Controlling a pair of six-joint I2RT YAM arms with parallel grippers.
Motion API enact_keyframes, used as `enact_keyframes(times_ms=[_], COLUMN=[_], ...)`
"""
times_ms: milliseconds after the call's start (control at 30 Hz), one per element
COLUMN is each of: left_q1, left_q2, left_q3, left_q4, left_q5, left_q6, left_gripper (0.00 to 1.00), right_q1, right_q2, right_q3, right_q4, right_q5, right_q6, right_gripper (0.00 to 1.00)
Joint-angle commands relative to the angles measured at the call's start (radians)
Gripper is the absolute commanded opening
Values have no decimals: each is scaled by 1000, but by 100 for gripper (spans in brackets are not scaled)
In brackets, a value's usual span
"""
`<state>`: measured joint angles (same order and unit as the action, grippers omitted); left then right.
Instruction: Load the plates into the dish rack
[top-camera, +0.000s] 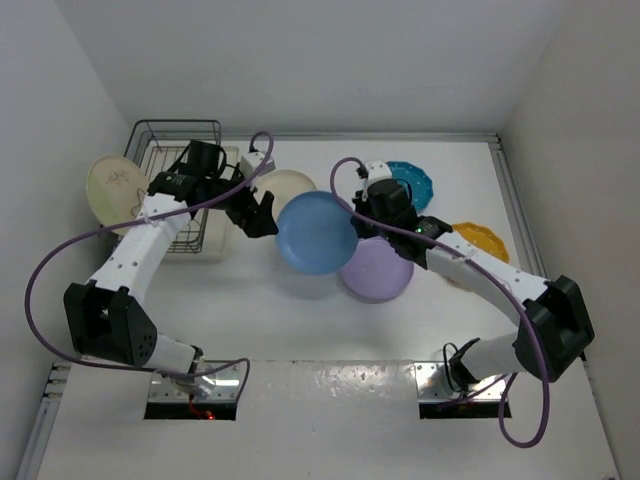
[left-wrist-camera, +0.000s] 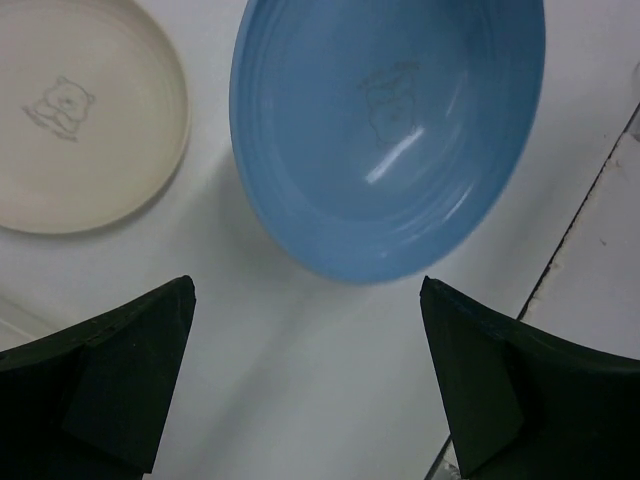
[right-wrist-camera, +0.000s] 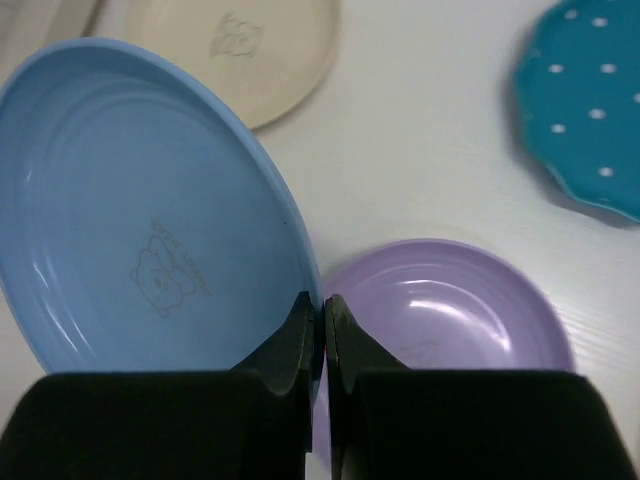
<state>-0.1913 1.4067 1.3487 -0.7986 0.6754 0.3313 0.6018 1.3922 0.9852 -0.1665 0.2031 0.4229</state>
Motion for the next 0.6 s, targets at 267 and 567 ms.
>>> enact_keyframes(times_ms=[267, 567], left_q1=[-5, -5], left_q2=[84, 55], left_q3=[-49, -49], left_q4=[39, 39], left_q5=[-11, -11], left_q6=[-21, -12], left_gripper=[60, 0], right_q1=[139, 131], right_q2=[-58, -97], right_q3=[-52, -95], right_q4=[159, 248], right_q5=[-41, -59], right_q6=[79, 79], right_gripper=[0, 0])
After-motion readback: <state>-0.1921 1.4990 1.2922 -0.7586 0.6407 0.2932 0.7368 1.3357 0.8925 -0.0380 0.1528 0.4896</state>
